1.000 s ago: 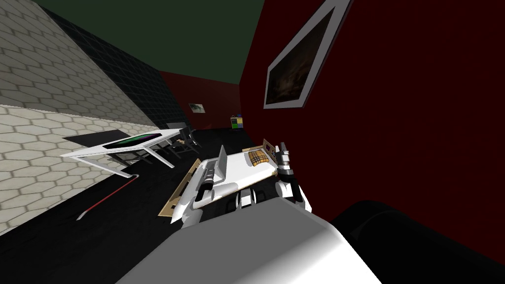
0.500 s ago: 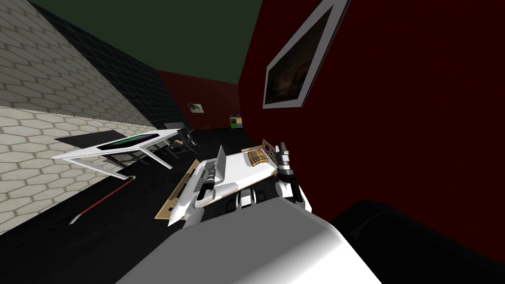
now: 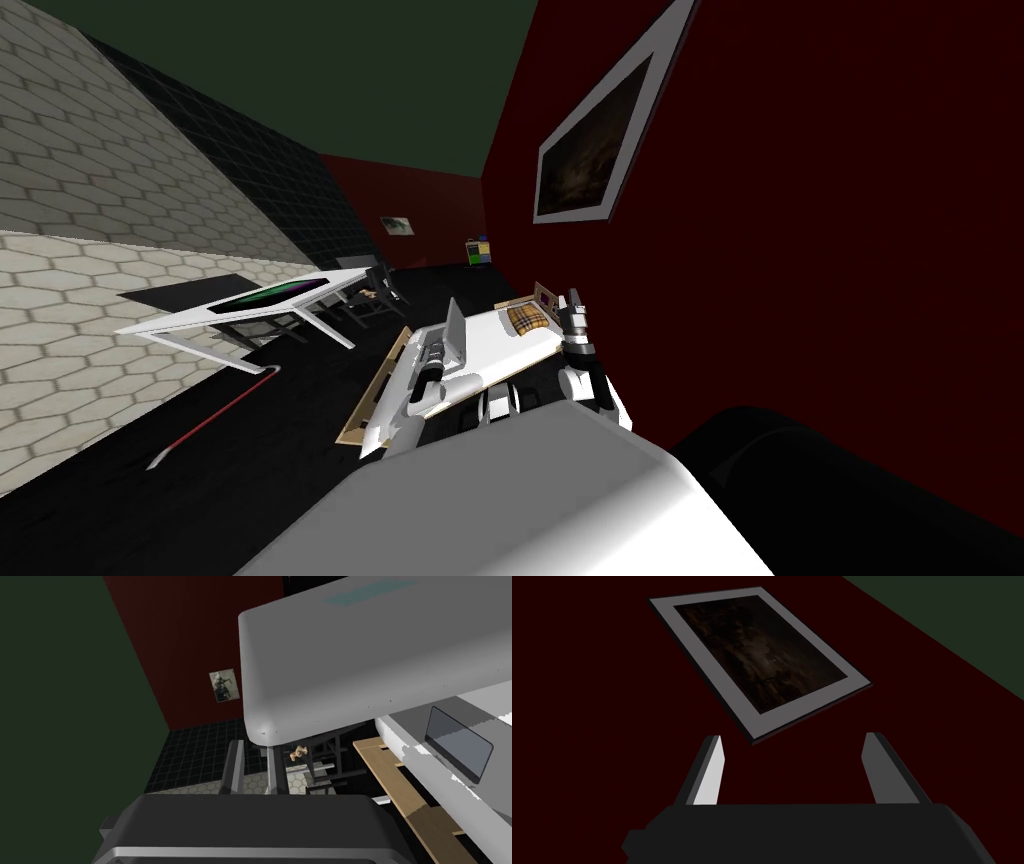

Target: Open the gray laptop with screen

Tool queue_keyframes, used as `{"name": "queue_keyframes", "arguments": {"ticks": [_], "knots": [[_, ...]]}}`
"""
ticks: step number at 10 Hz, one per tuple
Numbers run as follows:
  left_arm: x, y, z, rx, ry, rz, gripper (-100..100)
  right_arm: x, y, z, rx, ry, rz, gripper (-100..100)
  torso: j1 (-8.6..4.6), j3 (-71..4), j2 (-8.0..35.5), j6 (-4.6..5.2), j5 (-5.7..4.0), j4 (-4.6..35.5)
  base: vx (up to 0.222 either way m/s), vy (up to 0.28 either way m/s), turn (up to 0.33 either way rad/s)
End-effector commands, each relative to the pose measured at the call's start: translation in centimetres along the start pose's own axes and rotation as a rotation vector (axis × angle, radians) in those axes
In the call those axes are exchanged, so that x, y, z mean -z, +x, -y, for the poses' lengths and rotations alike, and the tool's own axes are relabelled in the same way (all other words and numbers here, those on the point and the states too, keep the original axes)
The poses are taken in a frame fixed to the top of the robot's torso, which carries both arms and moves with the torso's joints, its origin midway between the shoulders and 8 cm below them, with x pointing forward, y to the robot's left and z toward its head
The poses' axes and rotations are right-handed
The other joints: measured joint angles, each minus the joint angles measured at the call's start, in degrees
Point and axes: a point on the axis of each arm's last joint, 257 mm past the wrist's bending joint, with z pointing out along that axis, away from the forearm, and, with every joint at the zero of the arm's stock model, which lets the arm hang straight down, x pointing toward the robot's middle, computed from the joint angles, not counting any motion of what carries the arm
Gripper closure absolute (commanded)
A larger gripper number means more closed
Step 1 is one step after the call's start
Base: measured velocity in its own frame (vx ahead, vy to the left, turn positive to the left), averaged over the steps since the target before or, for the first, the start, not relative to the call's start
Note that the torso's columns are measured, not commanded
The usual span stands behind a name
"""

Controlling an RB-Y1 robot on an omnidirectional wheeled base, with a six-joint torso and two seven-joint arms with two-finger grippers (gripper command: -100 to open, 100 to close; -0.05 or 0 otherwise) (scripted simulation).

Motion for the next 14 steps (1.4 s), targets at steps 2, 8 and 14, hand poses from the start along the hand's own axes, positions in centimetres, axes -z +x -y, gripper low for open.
{"name": "queue_keyframes", "arguments": {"ticks": [2,8,14], "knots": [[1.3,1.1,-1.9,0.104,-0.031,0.001,100,0.0,0.0,0.0,0.0,0.0,0.0,0,-0.41,0.1,0.1,0.26,-0.05,0.0,-0.013,0.185,0.002],[1.6,2.8,-1.8,0.219,-0.021,0.0,100,0.0,0.0,0.0,0.0,0.0,0.0,0,-0.76,0.2,0.4,0.37,-0.23,0.3,-0.01,0.112,-0.019],[6.2,1.1,-6.2,0.358,-0.02,0.039,100,0.0,0.0,0.0,-0.001,0.0,0.0,0,-0.66,0.3,0.5,0.39,-0.08,0.2,0.02,0.039,-0.081]]}}
